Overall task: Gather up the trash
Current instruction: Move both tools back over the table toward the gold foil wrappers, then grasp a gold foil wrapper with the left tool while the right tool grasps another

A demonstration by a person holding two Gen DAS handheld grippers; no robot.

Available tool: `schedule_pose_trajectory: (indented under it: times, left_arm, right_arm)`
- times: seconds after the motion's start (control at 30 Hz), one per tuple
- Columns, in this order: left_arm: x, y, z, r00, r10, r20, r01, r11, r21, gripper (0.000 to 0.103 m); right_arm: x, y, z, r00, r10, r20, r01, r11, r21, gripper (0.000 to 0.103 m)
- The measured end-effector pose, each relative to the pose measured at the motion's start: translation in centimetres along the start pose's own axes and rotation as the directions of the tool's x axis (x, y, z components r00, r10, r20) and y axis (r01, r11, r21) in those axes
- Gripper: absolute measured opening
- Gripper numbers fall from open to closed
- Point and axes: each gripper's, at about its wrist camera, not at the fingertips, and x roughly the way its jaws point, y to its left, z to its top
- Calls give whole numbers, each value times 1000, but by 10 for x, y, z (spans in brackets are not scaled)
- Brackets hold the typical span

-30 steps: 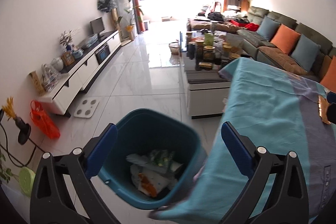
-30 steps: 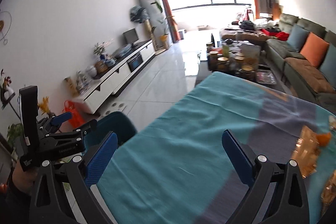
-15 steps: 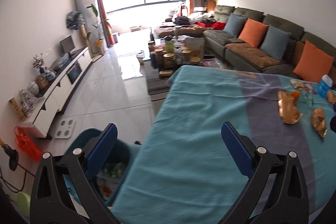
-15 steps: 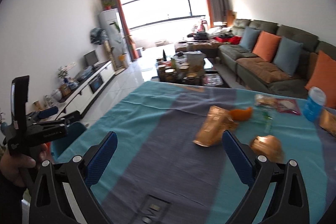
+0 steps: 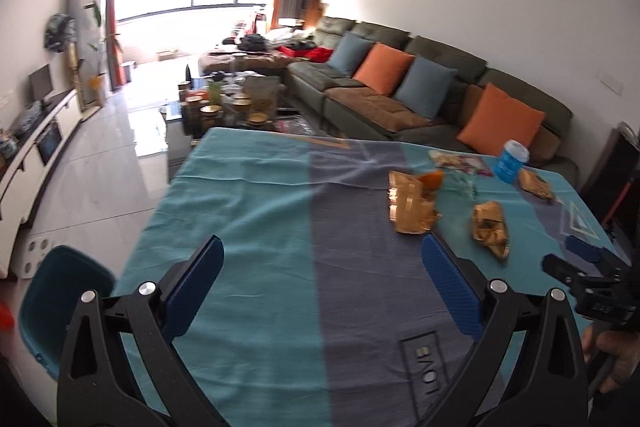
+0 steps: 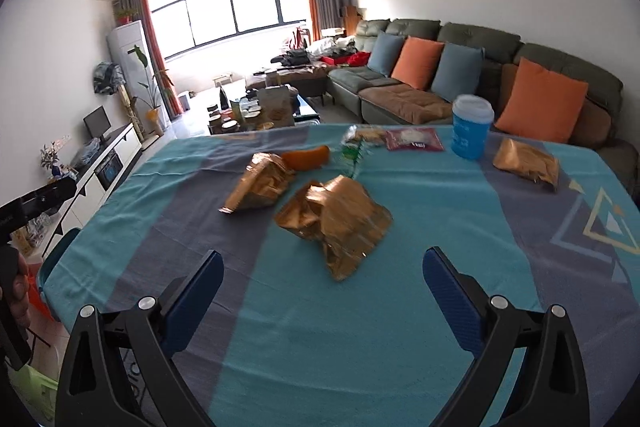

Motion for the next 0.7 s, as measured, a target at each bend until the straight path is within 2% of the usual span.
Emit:
schedule_pose_trajectory:
  times: [0.17,0.3,0.57,0.7]
  left_arm:
    - [27,-35,1,994,-105,-31,107,992,70,97]
    - [46,-55,2,988,-147,-52,151,984,91,97]
    - [93,-78,10,978,-166,-125,180,978,110,97]
    - [121,-84,14,966,-190,-177,208,974,93,97]
  right_arm:
    - [14,-11,0,1000,-16,-24,17,1000,25,96]
    - [25,-13,5,999,-17,-40,18,999,26,96]
    - [46,-8,17,996,-13,-88,14,1000,8,96]
    - [57,-5,21,994,-9,-111,7,1000,-20,96]
